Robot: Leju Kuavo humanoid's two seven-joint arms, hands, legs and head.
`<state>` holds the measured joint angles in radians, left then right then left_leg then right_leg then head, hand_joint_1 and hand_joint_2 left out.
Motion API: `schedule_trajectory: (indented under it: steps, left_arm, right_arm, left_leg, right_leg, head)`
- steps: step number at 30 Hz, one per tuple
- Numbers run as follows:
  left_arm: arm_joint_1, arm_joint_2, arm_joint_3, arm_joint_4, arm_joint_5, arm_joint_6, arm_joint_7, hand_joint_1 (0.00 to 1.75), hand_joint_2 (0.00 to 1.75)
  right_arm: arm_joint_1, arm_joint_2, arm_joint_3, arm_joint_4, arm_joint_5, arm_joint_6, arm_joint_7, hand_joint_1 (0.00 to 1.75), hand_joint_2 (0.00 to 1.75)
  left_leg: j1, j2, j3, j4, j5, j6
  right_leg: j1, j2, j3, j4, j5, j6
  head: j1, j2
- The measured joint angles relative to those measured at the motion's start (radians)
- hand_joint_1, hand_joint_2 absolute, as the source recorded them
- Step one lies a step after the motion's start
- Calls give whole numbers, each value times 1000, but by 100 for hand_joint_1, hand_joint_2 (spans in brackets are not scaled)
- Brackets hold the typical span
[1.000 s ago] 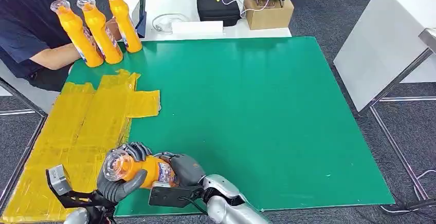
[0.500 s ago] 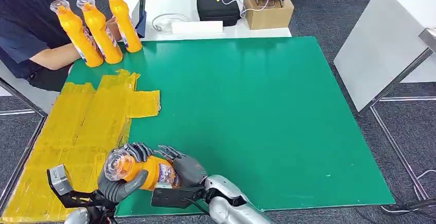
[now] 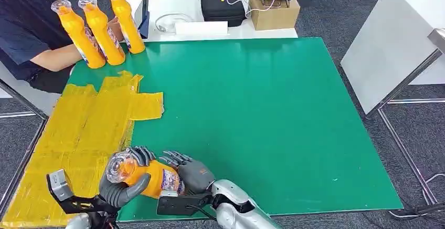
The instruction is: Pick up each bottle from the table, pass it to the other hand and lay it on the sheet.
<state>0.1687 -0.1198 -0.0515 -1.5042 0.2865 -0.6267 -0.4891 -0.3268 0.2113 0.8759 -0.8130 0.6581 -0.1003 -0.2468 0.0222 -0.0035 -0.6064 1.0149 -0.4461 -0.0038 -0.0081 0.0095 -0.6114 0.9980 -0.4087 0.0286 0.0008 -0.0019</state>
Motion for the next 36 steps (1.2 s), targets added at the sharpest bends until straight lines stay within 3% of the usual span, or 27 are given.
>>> schedule_trajectory:
  steps: [14,28,31,36]
  left_arm:
    - [12,-10,68,-47,-67,29,-29,175,175]
    - [25,-27,89,-67,-105,49,-47,175,175]
    - [27,-39,101,-100,-259,191,-112,175,175]
    - [19,-79,97,-193,-642,594,-167,175,175]
  right_arm:
    - [128,-77,-103,-368,25,-44,-38,0,0]
    - [160,-98,-134,-455,34,-36,-40,0,0]
    - [183,-105,-143,-481,49,-47,-40,0,0]
    - [231,-109,-160,-522,84,-63,-23,0,0]
  left_leg:
    - [0,0,-1,0,0,0]
    - [0,0,-1,0,0,0]
    - [0,0,-1,0,0,0]
    - [0,0,-1,0,-1,0]
  right_leg:
    - [0,0,0,0,0,0]
    - [0,0,-1,0,0,0]
    - [0,0,-1,0,0,0]
    - [-1,0,-1,0,0,0]
  head:
    - [0,0]
    - [0,0]
    - [0,0]
    - [0,0]
